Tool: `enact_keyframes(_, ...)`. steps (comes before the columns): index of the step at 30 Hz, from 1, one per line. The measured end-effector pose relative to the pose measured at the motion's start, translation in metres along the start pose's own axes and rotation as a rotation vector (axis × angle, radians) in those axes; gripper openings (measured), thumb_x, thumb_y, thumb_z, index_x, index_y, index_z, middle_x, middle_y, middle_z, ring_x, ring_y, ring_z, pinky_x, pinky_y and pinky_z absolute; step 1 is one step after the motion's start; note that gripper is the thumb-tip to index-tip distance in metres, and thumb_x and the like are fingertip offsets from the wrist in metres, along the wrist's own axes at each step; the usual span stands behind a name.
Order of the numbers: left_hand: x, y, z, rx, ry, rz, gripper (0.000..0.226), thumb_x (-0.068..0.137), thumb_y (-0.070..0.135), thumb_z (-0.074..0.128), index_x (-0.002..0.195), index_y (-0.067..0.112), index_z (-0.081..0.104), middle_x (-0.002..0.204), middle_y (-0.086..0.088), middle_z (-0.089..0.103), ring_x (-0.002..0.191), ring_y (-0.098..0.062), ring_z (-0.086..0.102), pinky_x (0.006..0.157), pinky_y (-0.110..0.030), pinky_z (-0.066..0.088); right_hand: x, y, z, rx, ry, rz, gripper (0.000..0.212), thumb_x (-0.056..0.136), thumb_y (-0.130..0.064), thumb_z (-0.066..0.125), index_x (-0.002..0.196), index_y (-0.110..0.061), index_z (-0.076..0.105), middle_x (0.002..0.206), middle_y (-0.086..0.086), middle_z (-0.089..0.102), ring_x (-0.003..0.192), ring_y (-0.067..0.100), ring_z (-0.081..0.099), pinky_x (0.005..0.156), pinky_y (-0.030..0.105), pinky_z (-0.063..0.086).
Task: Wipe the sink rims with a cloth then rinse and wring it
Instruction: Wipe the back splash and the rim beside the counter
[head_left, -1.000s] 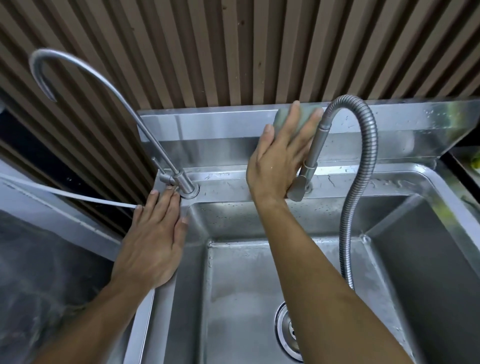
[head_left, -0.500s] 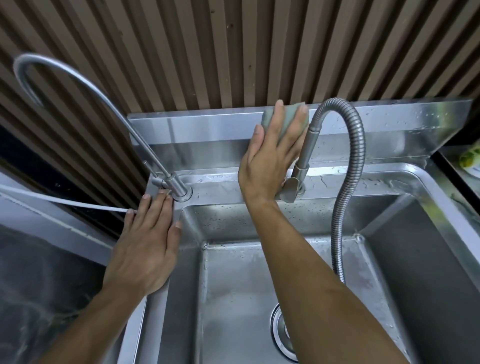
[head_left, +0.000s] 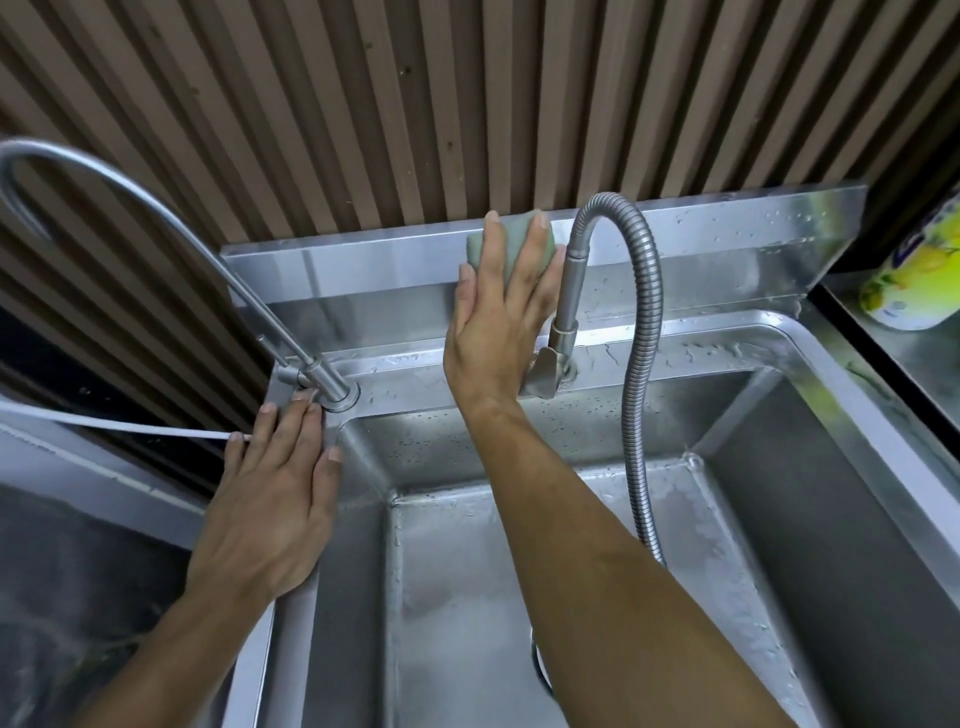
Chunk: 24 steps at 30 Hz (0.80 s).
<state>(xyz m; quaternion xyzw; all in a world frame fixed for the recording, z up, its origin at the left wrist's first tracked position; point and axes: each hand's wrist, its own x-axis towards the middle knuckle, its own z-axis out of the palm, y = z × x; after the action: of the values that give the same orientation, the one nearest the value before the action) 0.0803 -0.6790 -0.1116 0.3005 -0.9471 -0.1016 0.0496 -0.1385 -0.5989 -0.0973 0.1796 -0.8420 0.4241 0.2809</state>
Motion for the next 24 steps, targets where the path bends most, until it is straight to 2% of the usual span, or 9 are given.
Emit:
enact_keyframes(2,-0.002,0.0,0.0,-0.001,0.014,0.022,0.08,0.098,0.057,0.0,0.162,0.015,0.024,0.171,0.006,0.015,0.158,-0.013,0.0,0.128,-0.039,-0.001,0.001,0.0,0.0,0.028,0.009,-0.018,0.049,0.112,-0.03,0.036,0.16,-0.018,0.036,0.171,0.016,0.016,0.155,0.026,0.001,0.129,0.036,0.002)
enact_keyframes(4,-0.007,0.002,-0.002,0.013,0.074,0.078,0.075,0.102,0.051,0.006,0.155,0.011,0.041,0.163,-0.002,0.039,0.156,-0.024,0.022,0.128,-0.044,0.009,0.002,0.003,-0.003,0.109,0.0,-0.029,0.048,0.112,-0.021,0.037,0.159,-0.012,0.037,0.171,0.016,0.017,0.157,0.026,0.002,0.127,0.026,-0.01)
enact_keyframes(7,-0.014,0.007,-0.007,0.041,0.212,0.187,0.062,0.106,0.038,0.019,0.138,0.009,0.063,0.14,-0.007,0.065,0.139,-0.03,0.052,0.125,-0.048,0.02,-0.007,-0.001,-0.014,0.273,-0.123,-0.067,0.046,0.112,-0.017,0.037,0.158,-0.008,0.037,0.171,0.011,0.023,0.159,0.029,0.008,0.132,0.039,0.008)
enact_keyframes(9,-0.012,0.012,-0.01,0.006,0.265,0.244,0.057,0.106,0.034,0.024,0.134,0.009,0.067,0.136,-0.005,0.068,0.135,-0.025,0.057,0.125,-0.048,0.021,-0.021,-0.011,-0.027,0.367,-0.219,-0.14,0.044,0.111,-0.015,0.039,0.154,-0.006,0.042,0.167,0.01,0.031,0.157,0.029,0.021,0.13,0.04,0.018)
enact_keyframes(12,-0.004,0.026,-0.018,-0.076,0.268,0.262,0.055,0.107,0.034,0.024,0.137,0.012,0.065,0.139,-0.003,0.065,0.138,-0.021,0.053,0.126,-0.045,0.018,-0.042,-0.027,-0.067,0.506,-0.255,-0.187,0.04,0.11,-0.012,0.042,0.147,0.0,0.05,0.161,0.013,0.041,0.149,0.028,0.037,0.123,0.043,0.032)
enact_keyframes(14,0.004,0.041,-0.024,-0.09,0.259,0.274,0.055,0.108,0.036,0.023,0.14,0.014,0.062,0.144,-0.001,0.062,0.141,-0.019,0.05,0.127,-0.043,0.016,-0.051,-0.031,-0.116,0.575,-0.239,-0.207,0.041,0.109,-0.012,0.041,0.146,0.002,0.05,0.16,0.015,0.042,0.15,0.026,0.038,0.124,0.039,0.031)
enact_keyframes(19,0.031,0.091,-0.041,-0.078,0.212,0.322,0.062,0.107,0.044,0.018,0.158,0.016,0.037,0.165,-0.001,0.034,0.156,-0.019,0.022,0.128,-0.038,0.007,-0.032,0.015,-0.244,0.372,0.038,-0.41,0.036,0.108,-0.01,0.039,0.14,0.003,0.047,0.154,0.017,0.038,0.151,0.022,0.036,0.121,0.037,0.033)
enact_keyframes(21,0.046,0.114,-0.045,-0.065,0.215,0.352,0.064,0.106,0.044,0.018,0.163,0.015,0.022,0.171,-0.002,0.017,0.159,-0.019,0.007,0.128,-0.037,0.002,0.002,0.04,-0.253,0.283,0.151,-0.4,0.035,0.108,-0.009,0.04,0.14,0.004,0.045,0.152,0.021,0.037,0.149,0.024,0.036,0.122,0.038,0.031)
enact_keyframes(24,0.074,0.147,-0.047,0.002,0.246,0.396,0.061,0.109,0.037,0.022,0.164,0.015,0.01,0.173,-0.002,0.0,0.159,-0.02,-0.007,0.126,-0.036,-0.004,0.04,0.068,-0.217,0.246,0.108,-0.346,0.038,0.106,-0.002,0.047,0.142,0.008,0.048,0.155,0.025,0.038,0.148,0.032,0.036,0.124,0.048,0.032)
